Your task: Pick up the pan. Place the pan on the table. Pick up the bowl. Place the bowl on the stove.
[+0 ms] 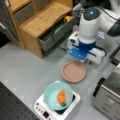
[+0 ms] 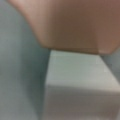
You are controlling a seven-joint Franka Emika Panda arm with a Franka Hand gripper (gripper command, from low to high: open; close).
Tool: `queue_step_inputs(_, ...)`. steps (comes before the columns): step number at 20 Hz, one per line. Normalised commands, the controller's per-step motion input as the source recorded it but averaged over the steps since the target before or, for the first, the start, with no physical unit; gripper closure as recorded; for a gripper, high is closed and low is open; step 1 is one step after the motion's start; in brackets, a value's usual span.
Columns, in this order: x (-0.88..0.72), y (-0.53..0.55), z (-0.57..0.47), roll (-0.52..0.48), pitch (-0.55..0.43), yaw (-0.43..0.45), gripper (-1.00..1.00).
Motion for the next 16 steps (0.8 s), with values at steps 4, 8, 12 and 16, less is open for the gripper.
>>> queue_step_inputs(4,-0.14,-0.03,-0.08,-0.043,-0.059,0.126,1.00)
queue_step_inputs(8,-0.12,-0.03,-0.08,-0.032,-0.021,0.111,1.00)
queue_step_inputs(12,-0.09,-0.04,-0.08,-0.032,-0.027,0.111,1.00)
queue_step_inputs(16,-0.09,-0.04,-0.06,-0.031,-0.025,0.111,1.00)
